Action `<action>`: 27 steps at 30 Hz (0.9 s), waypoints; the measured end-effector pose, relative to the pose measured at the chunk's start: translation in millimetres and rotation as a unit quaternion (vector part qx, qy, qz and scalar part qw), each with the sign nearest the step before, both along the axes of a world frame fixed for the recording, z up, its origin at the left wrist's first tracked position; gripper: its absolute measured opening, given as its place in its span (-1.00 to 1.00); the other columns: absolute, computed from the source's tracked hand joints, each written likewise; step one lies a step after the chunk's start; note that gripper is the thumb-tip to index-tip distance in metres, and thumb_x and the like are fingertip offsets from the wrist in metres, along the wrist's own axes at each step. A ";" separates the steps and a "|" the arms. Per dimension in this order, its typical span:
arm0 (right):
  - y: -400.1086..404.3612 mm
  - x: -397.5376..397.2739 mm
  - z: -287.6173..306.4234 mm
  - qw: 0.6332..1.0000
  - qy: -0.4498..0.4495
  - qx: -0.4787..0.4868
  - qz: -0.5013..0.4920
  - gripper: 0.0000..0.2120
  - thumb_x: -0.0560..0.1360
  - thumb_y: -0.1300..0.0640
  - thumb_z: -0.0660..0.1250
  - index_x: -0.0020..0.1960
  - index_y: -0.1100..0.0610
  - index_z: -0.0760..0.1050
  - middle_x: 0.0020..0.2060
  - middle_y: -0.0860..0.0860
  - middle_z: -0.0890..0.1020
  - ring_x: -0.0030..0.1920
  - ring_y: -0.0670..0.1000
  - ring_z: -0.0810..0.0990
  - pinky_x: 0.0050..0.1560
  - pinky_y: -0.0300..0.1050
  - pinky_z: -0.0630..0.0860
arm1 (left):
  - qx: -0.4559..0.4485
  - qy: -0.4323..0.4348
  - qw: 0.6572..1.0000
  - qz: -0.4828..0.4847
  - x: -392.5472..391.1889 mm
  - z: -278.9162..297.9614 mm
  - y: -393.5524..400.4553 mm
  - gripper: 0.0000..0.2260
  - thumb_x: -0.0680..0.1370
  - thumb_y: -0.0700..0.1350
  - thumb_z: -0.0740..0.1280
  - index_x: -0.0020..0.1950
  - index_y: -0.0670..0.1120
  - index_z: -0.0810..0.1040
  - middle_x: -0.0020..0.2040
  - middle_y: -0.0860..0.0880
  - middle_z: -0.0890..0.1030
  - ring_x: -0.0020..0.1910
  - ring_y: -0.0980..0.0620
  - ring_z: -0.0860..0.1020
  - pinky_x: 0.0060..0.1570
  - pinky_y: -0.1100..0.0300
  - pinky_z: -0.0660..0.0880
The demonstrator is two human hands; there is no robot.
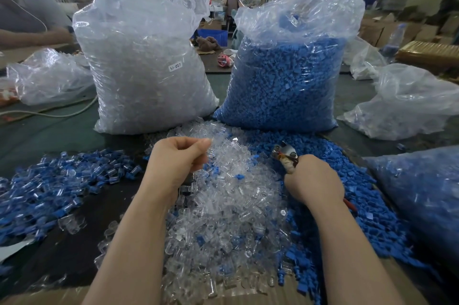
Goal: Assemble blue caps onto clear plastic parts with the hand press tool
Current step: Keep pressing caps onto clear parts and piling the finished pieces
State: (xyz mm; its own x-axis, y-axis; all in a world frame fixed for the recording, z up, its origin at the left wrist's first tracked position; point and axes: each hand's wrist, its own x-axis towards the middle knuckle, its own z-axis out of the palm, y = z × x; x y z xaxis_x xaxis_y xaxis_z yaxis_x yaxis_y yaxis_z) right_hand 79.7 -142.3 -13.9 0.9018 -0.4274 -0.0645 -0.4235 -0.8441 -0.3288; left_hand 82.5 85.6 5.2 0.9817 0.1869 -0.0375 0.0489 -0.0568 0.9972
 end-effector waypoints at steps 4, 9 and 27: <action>-3.3 0.6 2.3 0.997 -0.069 0.037 0.018 -0.82 0.51 0.03 0.30 -0.22 0.06 0.38 -0.30 0.03 0.51 -0.32 0.06 0.45 -0.37 -0.12 0.29 | -0.011 -0.022 1.000 0.004 -1.1 2.7 -10.3 -0.86 0.47 -0.14 0.49 -0.15 -0.20 0.62 -0.35 -0.06 0.68 -0.36 0.10 0.62 -0.26 0.27 0.61; 1.6 -0.6 12.4 0.945 -0.219 0.229 0.082 -0.79 0.47 0.05 0.35 -0.24 0.17 0.49 -0.41 0.04 0.52 -0.35 0.10 0.46 -0.30 0.01 0.43 | -0.051 -0.035 0.998 -0.001 -7.2 7.3 -33.4 -0.90 0.47 -0.20 0.49 -0.16 -0.21 0.63 -0.31 -0.11 0.70 -0.33 0.08 0.66 -0.29 0.28 0.59; 36.8 -11.5 28.4 0.861 -0.354 0.303 0.203 -0.81 0.46 0.17 0.45 -0.18 -0.10 0.53 -0.33 -0.20 0.63 -0.22 -0.18 0.61 -0.09 -0.12 0.58 | -0.073 -0.062 0.995 -0.011 -16.5 15.4 -59.7 -0.95 0.45 -0.31 0.46 -0.20 -0.20 0.65 -0.32 -0.11 0.69 -0.27 0.01 0.68 -0.24 0.25 0.62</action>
State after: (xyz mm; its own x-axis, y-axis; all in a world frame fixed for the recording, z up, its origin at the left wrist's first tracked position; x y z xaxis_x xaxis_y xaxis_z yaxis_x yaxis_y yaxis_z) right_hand 68.2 -105.5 14.5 0.8739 -0.1499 0.4624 0.3532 -0.4576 -0.8160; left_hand 65.9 26.0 20.6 0.9844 0.1660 0.0591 -0.0748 0.0903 0.9931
